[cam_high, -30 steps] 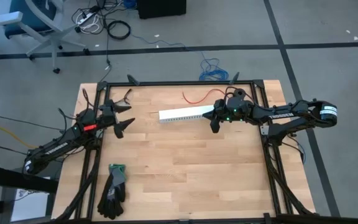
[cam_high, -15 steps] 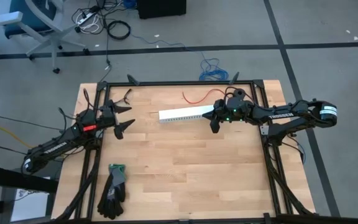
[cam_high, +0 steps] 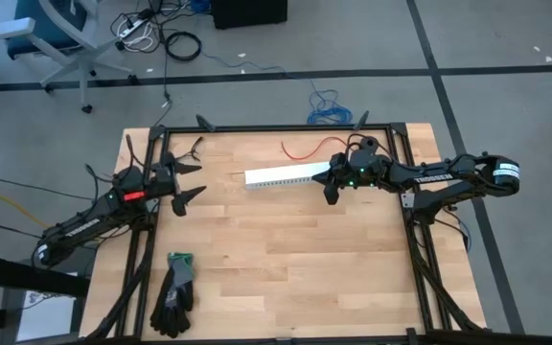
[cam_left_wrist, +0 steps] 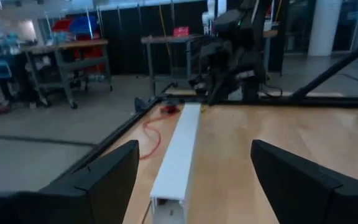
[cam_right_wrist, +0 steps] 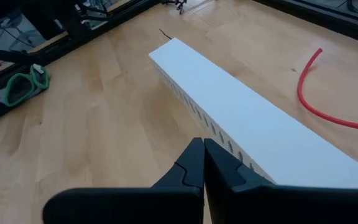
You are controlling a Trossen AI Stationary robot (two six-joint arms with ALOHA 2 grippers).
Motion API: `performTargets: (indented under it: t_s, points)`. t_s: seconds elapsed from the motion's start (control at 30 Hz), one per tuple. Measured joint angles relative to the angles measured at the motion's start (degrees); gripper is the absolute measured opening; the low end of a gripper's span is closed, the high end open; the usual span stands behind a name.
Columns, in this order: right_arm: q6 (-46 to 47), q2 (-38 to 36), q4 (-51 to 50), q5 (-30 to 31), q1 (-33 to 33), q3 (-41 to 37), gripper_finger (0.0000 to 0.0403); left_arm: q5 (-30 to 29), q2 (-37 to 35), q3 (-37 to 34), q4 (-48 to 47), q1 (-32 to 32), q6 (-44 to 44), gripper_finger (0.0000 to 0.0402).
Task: Ziptie cables
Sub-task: Return to Home Position
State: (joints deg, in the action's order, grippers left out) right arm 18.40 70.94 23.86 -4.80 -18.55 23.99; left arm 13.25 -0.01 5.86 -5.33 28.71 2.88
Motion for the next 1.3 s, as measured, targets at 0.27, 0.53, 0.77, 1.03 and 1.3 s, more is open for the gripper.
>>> performTargets:
  t_s: [0.27, 0.53, 0.77, 1.03, 1.3]
  points:
    - [1.4, 0.0, 0.0, -1.2, 0.0, 0.0, 0.0000, -3.0, 0.0, -4.3, 4.9, 0.0, -1.5, 0.0321]
    - [1.4, 0.0, -1.0, -1.5, 0.0, 0.0, 0.0000, -0.1, 0.0, -4.4, 5.9, 0.0, -3.2, 0.0321]
    - [1.4, 0.0, -1.7, -1.5, 0.0, 0.0, 0.0000, 7.0, 0.0, -4.4, 6.2, -2.3, -4.6, 0.0321]
    - [2.6, 0.0, -1.7, -1.5, 0.0, 0.0, 0.0000, 2.5, 0.0, -4.5, 6.0, -8.4, -4.7, 0.0321]
    - [2.6, 0.0, -1.7, -2.5, 0.0, 0.0, 0.0000, -8.9, 0.0, -4.6, 5.6, -18.1, -5.0, 0.0321]
